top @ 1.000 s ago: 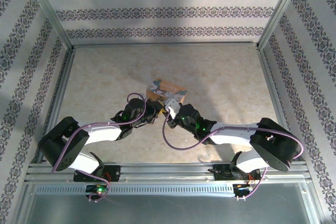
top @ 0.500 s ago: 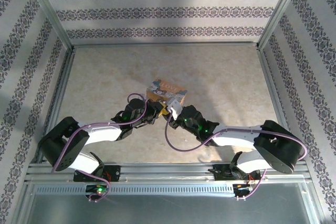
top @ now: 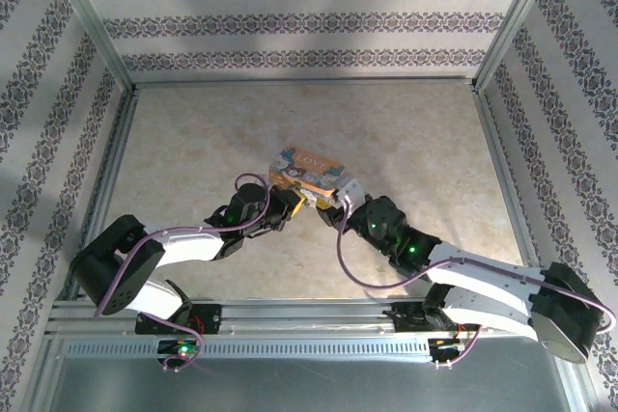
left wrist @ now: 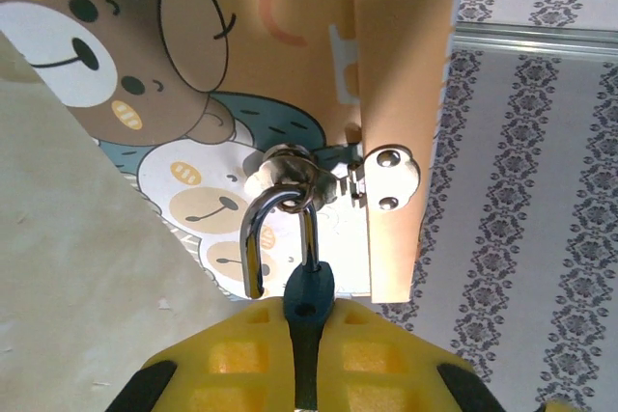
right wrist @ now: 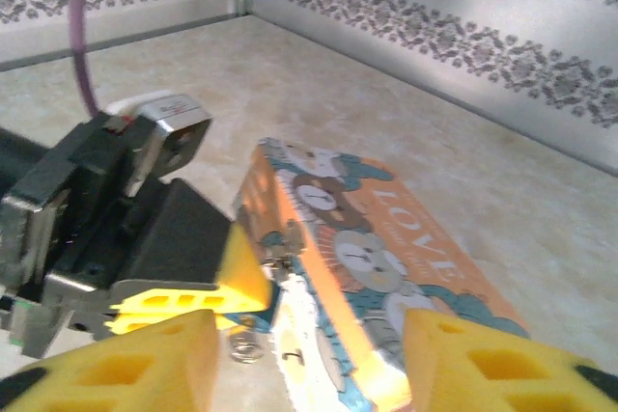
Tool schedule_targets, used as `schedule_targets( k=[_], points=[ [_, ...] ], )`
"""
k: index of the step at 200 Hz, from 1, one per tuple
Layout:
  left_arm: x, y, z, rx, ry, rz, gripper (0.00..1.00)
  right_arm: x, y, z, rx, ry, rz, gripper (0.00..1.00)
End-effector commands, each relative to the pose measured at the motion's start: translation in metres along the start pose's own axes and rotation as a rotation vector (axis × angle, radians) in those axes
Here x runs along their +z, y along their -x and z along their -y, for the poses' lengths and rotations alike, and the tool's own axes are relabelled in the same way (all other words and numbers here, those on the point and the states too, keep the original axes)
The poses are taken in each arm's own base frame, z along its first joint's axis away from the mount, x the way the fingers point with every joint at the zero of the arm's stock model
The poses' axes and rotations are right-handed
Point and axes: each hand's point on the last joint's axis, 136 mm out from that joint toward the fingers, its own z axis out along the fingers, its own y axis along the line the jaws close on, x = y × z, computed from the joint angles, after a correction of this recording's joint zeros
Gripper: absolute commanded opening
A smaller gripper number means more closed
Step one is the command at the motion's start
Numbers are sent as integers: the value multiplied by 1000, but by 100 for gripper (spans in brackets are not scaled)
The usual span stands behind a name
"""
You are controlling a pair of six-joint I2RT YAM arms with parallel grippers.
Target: Unlock the padlock with the key
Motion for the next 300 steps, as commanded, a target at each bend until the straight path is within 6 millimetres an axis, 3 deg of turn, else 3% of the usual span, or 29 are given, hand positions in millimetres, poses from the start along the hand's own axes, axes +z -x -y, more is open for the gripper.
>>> schedule_targets(
  k=[1,30,72,198,300],
  points=[
    [0,-5,-7,44,13,-9,0,-6,-4,22,130,-54,-74,62],
    [2,-5,-16,58,38,-11,0,-7,-3,36,326,-29,-116,67],
    [8,-5,-33,71,81,-18,0,-1,-14,44,445,-15,-172,68],
    [25,-8,-70,47,125,-44,0,18,-36,41,577,16,-309,70],
    [30,-9,-85,262,334,-64,10,22,-51,43,602,4,-361,70]
  ],
)
